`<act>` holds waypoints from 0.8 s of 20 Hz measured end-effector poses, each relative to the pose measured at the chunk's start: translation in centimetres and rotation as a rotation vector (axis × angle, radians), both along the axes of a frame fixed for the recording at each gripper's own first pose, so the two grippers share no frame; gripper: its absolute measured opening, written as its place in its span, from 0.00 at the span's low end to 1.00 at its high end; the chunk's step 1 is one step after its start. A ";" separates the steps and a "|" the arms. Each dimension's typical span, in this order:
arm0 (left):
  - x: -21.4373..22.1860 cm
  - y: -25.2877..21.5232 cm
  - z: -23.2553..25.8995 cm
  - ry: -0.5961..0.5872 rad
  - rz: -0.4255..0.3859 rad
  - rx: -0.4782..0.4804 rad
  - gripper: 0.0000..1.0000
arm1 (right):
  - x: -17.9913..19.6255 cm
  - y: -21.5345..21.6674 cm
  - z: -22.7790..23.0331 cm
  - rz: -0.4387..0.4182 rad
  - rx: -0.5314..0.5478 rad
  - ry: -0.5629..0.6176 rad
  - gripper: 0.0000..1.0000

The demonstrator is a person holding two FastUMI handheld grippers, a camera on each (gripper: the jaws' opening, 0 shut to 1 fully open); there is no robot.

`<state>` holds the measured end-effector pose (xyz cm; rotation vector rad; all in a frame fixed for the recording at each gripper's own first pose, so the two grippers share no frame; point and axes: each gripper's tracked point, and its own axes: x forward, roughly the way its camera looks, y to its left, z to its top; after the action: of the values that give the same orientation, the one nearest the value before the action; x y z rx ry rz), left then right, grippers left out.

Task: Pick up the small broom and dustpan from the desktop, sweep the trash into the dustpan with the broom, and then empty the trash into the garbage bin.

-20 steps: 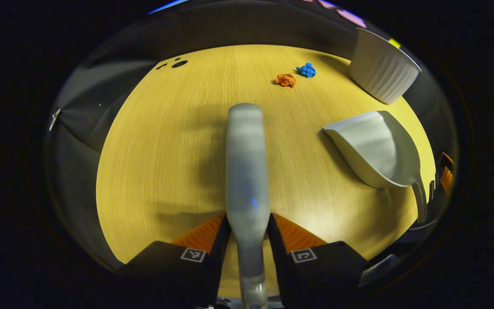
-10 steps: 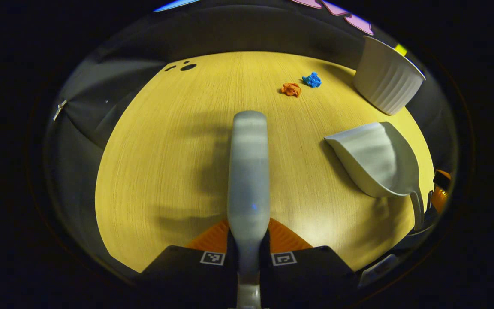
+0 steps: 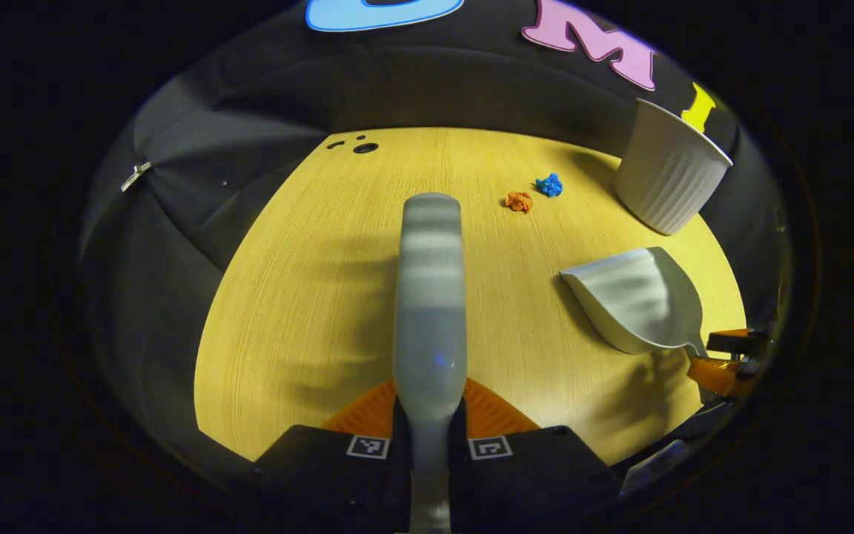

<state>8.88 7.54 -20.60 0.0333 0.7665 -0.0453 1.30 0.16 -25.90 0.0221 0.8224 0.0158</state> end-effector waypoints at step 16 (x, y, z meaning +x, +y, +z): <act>-1.2 0.6 -0.3 0.020 0.066 -0.008 0.25 | 3.3 0.2 -3.6 -0.012 -0.084 0.100 0.49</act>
<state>7.68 8.09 -20.90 -0.0003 0.7869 0.0138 4.64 0.34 -29.46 -0.0516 0.9226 -0.0314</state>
